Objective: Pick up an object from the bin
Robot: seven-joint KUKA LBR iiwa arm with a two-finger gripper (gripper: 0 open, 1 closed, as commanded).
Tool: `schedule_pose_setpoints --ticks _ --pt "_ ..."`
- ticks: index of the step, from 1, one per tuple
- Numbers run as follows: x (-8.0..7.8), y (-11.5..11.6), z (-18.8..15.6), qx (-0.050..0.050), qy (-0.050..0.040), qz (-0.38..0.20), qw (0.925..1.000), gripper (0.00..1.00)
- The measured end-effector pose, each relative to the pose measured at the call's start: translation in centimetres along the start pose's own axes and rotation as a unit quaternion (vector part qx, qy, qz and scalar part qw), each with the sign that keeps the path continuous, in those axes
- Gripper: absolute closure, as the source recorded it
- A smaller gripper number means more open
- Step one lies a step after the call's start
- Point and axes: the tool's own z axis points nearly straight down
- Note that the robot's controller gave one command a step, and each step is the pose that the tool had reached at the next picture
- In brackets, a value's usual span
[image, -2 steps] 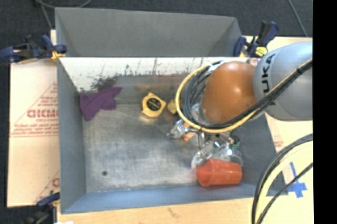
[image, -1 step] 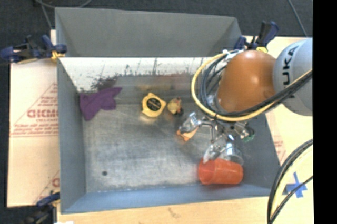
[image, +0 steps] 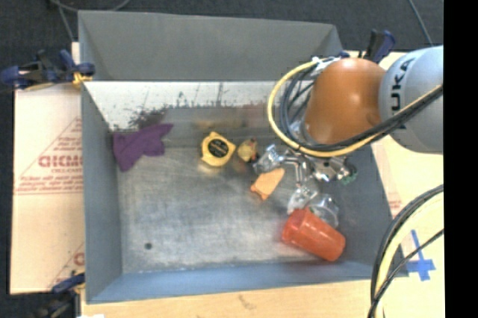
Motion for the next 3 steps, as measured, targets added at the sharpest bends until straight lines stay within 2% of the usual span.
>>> schedule_pose_setpoints --ticks 1,2,3 --pt "-1.4 1.3 1.3 -0.01 0.0017 -0.105 0.9944 0.0" --pt "-1.1 -1.4 2.1 -0.004 0.001 -0.179 0.9839 0.0" --pt "-3.3 -2.7 3.1 -0.01 0.0038 -0.468 0.8838 1.0"
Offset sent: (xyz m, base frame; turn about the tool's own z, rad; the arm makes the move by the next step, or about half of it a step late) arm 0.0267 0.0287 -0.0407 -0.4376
